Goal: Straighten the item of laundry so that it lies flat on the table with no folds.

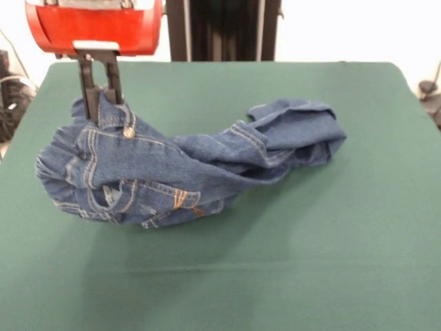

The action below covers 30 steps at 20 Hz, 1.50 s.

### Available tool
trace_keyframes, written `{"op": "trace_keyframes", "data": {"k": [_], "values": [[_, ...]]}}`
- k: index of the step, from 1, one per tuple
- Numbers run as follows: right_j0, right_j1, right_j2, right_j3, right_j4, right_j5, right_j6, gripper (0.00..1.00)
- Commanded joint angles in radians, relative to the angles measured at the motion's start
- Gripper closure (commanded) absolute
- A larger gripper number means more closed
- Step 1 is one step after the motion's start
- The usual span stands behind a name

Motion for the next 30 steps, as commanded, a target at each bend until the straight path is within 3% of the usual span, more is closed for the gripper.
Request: {"op": "trace_keyframes", "data": {"k": [1,7,16,17,27,30], "values": [[0.0,-0.072,0.137,0.148,0.05,0.068,-0.28,1.0],[-0.03,-0.069,0.17,0.142,0.035,0.079,-0.327,1.0],[-0.031,-0.058,0.164,0.133,0.009,0.055,-0.281,1.0],[-0.025,-0.059,0.157,0.13,0.005,0.06,-0.269,0.0],[-0.014,-0.059,0.147,0.124,-0.011,0.03,-0.246,0.0],[0.004,-0.052,0.138,0.1,-0.007,0.07,-0.225,0.0]]}}
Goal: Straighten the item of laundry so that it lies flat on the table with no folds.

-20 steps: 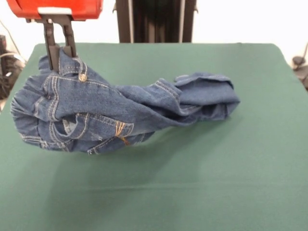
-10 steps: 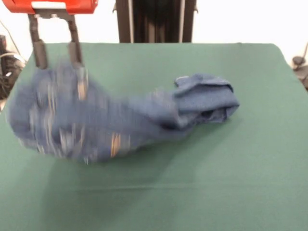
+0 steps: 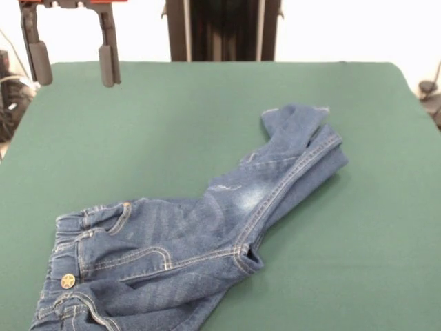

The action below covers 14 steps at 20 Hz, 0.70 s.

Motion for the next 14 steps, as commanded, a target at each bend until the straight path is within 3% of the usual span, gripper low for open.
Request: {"op": "trace_keyframes", "data": {"k": [1,7,14], "values": [[0.058,0.017,0.078,0.079,-0.007,0.084,-0.201,0.0],[0.093,0.019,0.052,0.096,0.038,0.063,-0.043,0.0],[0.142,0.034,0.008,0.077,0.002,-0.001,0.026,0.0]]}}
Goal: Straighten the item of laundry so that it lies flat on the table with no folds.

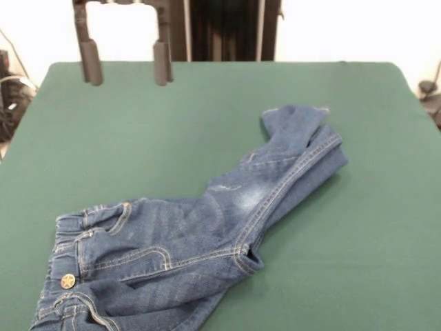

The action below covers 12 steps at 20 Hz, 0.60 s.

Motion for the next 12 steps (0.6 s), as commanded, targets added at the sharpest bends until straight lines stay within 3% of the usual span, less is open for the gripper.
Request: {"op": "trace_keyframes", "data": {"k": [1,12], "values": [[0.086,0.039,0.004,0.079,-0.01,-0.005,0.035,0.0],[0.056,0.064,0.007,0.173,-0.012,-0.191,0.036,0.0]]}}
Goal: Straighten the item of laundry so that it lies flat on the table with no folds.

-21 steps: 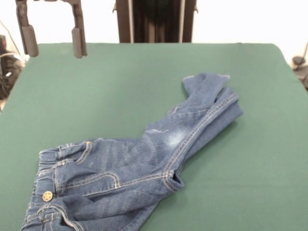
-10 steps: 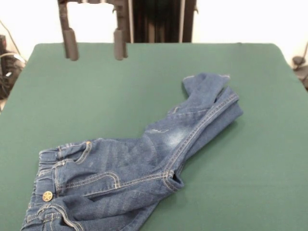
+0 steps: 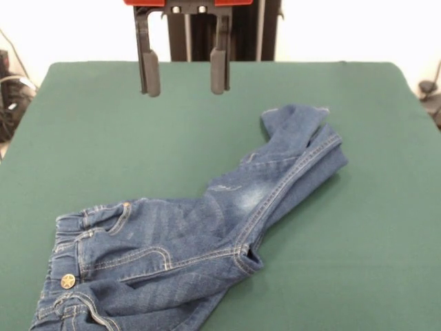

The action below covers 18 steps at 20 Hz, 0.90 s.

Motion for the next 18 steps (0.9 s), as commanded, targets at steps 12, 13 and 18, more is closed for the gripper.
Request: {"op": "trace_keyframes", "data": {"k": [12,13,18], "values": [[0.07,0.103,-0.092,0.132,0.016,-0.199,0.203,0.0],[0.076,0.109,-0.1,0.126,0.019,-0.202,0.215,0.0],[0.086,0.123,-0.115,0.119,0.052,-0.186,0.208,0.0]]}}
